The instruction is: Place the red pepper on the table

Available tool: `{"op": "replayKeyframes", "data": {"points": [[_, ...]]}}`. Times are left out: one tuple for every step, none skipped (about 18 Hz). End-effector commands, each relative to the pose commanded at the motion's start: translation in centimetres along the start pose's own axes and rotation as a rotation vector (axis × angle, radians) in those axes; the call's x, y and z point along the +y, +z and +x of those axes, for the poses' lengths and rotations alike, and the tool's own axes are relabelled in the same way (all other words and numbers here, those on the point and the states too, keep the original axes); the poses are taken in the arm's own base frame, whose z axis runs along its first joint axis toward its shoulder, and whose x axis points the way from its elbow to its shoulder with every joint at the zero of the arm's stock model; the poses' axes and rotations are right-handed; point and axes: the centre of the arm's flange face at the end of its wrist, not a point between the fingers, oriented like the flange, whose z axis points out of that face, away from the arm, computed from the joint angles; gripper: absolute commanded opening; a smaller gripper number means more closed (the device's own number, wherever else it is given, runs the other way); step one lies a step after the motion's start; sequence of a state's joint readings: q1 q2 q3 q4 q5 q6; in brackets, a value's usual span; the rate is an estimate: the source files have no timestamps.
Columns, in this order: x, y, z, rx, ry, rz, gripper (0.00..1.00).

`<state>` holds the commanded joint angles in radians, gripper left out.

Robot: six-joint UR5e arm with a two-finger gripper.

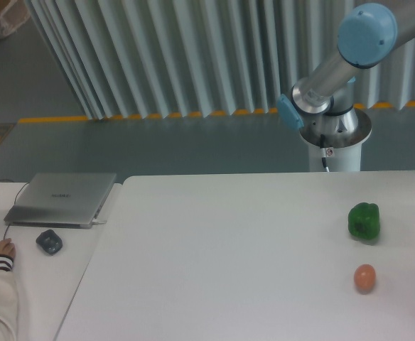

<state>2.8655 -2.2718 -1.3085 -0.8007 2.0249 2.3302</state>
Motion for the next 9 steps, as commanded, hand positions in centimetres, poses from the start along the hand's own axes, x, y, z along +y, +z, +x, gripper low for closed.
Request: {"op": "replayKeyframes", "data": {"points": [[0.0, -0.1, -0.1, -0.002, -0.007, -0.001, 1.0], [-0.3, 0.2, -0.2, 0.0, -0.026, 0.004, 1.0], [-0.7, 0.3, -0.4, 0.0, -0.047, 0.005, 1.0], [-0.8, 0.4, -0.4, 0.001, -0.049, 0.006, 1.0], [-0.9, 0.4, -0.5, 0.002, -0.047, 0.008, 1.0], [-1.0, 0.5, -0.4, 0.003, -0.049, 0.009, 1.0], [-0.9, 0.4, -0.4, 0.001, -0.05, 0.007, 0.95], [-1.0, 0.4, -0.4, 0.003, -0.049, 0.009, 0.9], [-1.0, 0.4, -0.4, 0.003, -0.049, 0.009, 0.81]]}}
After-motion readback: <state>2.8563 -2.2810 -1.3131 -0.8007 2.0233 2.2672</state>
